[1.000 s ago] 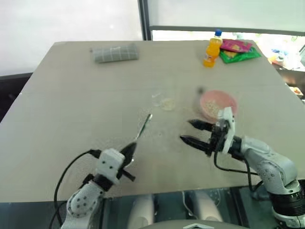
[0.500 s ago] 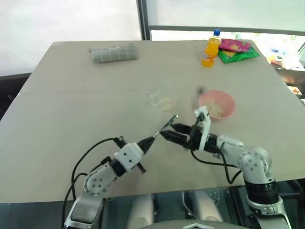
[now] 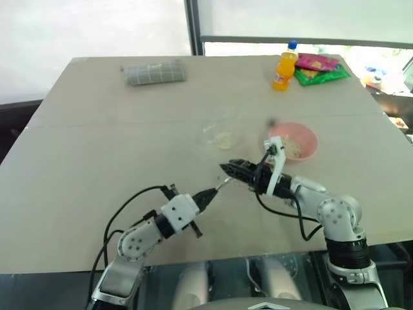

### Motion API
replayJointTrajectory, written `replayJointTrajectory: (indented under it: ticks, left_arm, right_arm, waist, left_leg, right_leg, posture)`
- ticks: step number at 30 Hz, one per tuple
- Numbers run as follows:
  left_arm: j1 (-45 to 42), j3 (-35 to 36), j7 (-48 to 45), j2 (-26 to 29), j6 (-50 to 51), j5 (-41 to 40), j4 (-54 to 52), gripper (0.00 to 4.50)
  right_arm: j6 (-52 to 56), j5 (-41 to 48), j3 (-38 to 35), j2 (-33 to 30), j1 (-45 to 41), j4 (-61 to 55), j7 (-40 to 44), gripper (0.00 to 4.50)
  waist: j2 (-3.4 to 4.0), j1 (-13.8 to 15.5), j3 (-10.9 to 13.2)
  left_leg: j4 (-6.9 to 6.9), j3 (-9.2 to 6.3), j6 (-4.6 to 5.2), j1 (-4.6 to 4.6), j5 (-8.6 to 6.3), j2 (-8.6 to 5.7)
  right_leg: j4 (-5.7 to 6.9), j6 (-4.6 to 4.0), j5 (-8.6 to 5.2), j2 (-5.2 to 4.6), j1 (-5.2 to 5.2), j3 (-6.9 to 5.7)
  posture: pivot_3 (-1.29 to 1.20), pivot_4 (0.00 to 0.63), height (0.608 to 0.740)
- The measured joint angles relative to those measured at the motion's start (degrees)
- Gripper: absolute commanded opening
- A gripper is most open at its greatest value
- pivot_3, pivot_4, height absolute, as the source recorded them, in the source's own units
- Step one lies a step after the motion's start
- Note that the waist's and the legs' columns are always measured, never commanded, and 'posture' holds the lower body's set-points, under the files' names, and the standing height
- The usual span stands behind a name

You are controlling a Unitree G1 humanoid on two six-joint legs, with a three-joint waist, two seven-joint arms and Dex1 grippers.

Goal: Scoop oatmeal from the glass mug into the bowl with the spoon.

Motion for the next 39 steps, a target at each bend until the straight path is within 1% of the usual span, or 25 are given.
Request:
replayJointTrajectory:
  ticks: [1, 2, 7, 9, 10, 14, 16, 17, 21, 24, 28, 30, 34, 39]
  left_arm:
    - [0.0, 0.0, 0.0, -0.2, 0.1, -0.1, 0.0, 0.00]
    - [0.0, 0.0, 0.1, -0.2, 0.3, -0.1, 0.0, 0.00]
    - [0.0, 0.0, 0.6, -0.9, 1.9, -1.2, 0.1, 0.00]
    - [0.0, 0.0, 0.6, -0.9, 2.4, -2.0, 0.1, 0.68]
    - [0.1, 0.0, 0.6, -0.9, 2.4, -2.3, 0.1, 0.91]
    - [0.3, 1.0, 2.0, -1.3, 2.6, -2.4, 0.0, 2.84]
    - [0.3, 2.8, 5.0, -3.2, 4.2, -2.3, -0.1, 3.81]
    - [0.3, 4.4, 7.5, -4.6, 5.9, -2.3, -0.1, 4.20]
    - [-0.4, 9.2, 13.6, -6.0, 9.2, -2.0, 0.0, 4.20]
    - [-4.7, 10.7, 18.0, -8.0, 11.8, -0.9, 0.1, 4.20]
    - [-11.6, 10.8, 24.8, -9.7, 15.8, 4.6, 2.8, 4.20]
    - [-13.8, 9.5, 25.9, -10.6, 16.4, 5.8, 4.7, 4.20]
    - [-18.8, 6.0, 25.3, -12.6, 16.6, 5.9, 9.1, 4.20]
    - [-25.4, 4.9, 24.6, -13.2, 15.6, 5.9, 15.3, 4.20]
  right_arm:
    - [-0.2, -0.2, 0.0, 0.0, 0.0, 0.1, 0.0, 0.37]
    - [-0.4, -0.2, 0.0, 0.0, 0.0, 0.2, 0.1, 0.04]
    - [-0.8, -0.1, 0.4, 0.4, 0.0, 0.3, 1.1, 0.04]
    - [-1.0, -0.2, 0.4, 0.5, 0.0, 0.7, 1.1, 0.00]
    - [-1.1, -0.2, 0.3, 0.5, -0.1, 0.8, 1.0, 0.00]
    - [-1.0, 0.4, -1.0, 0.5, -0.3, 1.4, 0.5, 0.00]
    - [0.0, 1.8, -2.9, 0.3, -0.4, 1.6, -0.8, 0.00]
    - [0.9, 2.7, -4.3, -0.1, -0.5, 1.7, -1.7, 0.00]
    - [2.8, 5.3, -9.6, -2.2, -0.5, 1.7, -4.2, 0.00]
    - [3.0, 5.8, -10.8, -2.3, -0.5, 1.7, -5.5, 0.00]
    - [2.9, 6.4, -12.0, -2.2, -0.7, 1.7, -7.4, 0.00]
    - [2.6, 6.4, -13.0, -2.4, -0.7, 1.7, -8.1, 0.00]
    - [1.8, 6.3, -13.8, -2.6, -1.6, 1.9, -8.9, 0.00]
    - [1.3, 6.3, -14.2, -2.9, -1.8, 2.0, -9.4, 0.00]
  waist:
    - [0.00, 0.0, 0.0]
    - [0.00, 0.0, 0.0]
    - [0.00, 0.0, 0.0]
    - [0.00, 0.0, 0.0]
    - [0.00, 0.0, 0.0]
    - [0.00, 0.0, 0.0]
    - [0.00, 0.0, 0.0]
    - [0.00, 0.0, 0.0]
    - [-0.01, 0.0, 0.0]
    - [-0.01, 0.1, 0.0]
    - [-0.02, 0.1, 0.0]
    - [-0.01, 0.1, 0.0]
    - [-0.02, 0.1, 0.0]
    - [-0.02, 0.0, 0.0]
  left_leg:
    - [0.01, 0.03, 0.00, 0.04, 0.00, 0.00]
    - [0.01, 0.05, 0.00, 0.07, 0.00, 0.00]
    - [0.02, 0.09, 0.00, 0.20, 0.00, 0.02]
    - [0.02, 0.10, 0.00, 0.20, 0.00, 0.02]
    - [0.02, 0.10, 0.00, 0.20, 0.00, 0.02]
    - [0.02, 0.15, 0.00, 0.21, 0.00, 0.02]
    - [0.05, 0.15, 0.00, 0.20, 0.00, 0.03]
    - [0.07, 0.15, 0.00, 0.20, 0.00, 0.03]
    - [0.08, 0.14, 0.00, 0.20, 0.00, 0.02]
    - [0.09, 0.12, 0.00, 0.21, 0.01, 0.00]
    - [0.13, 0.13, 0.00, 0.21, 0.01, -0.05]
    - [0.13, 0.16, 0.00, 0.19, 0.01, -0.04]
    - [0.13, 0.15, 0.00, 0.18, 0.01, -0.05]
    - [0.13, 0.14, 0.00, 0.19, 0.01, -0.11]
  right_leg:
    - [0.06, 0.00, 0.00, 0.00, 0.00, 0.03]
    - [0.09, 0.00, -0.01, 0.01, 0.01, 0.06]
    - [0.18, 0.00, -0.01, 0.05, 0.05, 0.13]
    - [0.18, -0.01, -0.01, 0.05, 0.05, 0.15]
    - [0.18, 0.00, -0.01, 0.05, 0.05, 0.15]
    - [0.18, 0.00, -0.01, 0.05, 0.05, 0.18]
    - [0.18, 0.00, 0.00, 0.04, 0.06, 0.19]
    - [0.18, 0.00, 0.00, 0.04, 0.07, 0.20]
    - [0.19, 0.01, 0.00, 0.06, 0.07, 0.19]
    - [0.22, 0.01, 0.00, 0.08, 0.10, 0.20]
    - [0.22, 0.02, 0.01, 0.10, 0.12, 0.21]
    - [0.20, 0.03, 0.01, 0.10, 0.12, 0.24]
    - [0.20, 0.03, 0.01, 0.11, 0.11, 0.23]
    - [0.22, 0.03, 0.01, 0.17, 0.11, 0.25]
  posture:
    - [0.00, 0.150, 0.740]
    - [0.00, 0.150, 0.740]
    - [0.00, 0.150, 0.740]
    - [0.00, 0.150, 0.740]
    - [0.00, 0.150, 0.740]
    - [0.00, 0.150, 0.740]
    - [0.00, 0.150, 0.740]
    - [0.00, 0.150, 0.740]
    - [0.00, 0.150, 0.740]
    - [0.00, 0.150, 0.740]
    - [0.00, 0.150, 0.740]
    - [0.00, 0.150, 0.740]
    - [0.00, 0.150, 0.740]
    - [0.00, 0.150, 0.740]
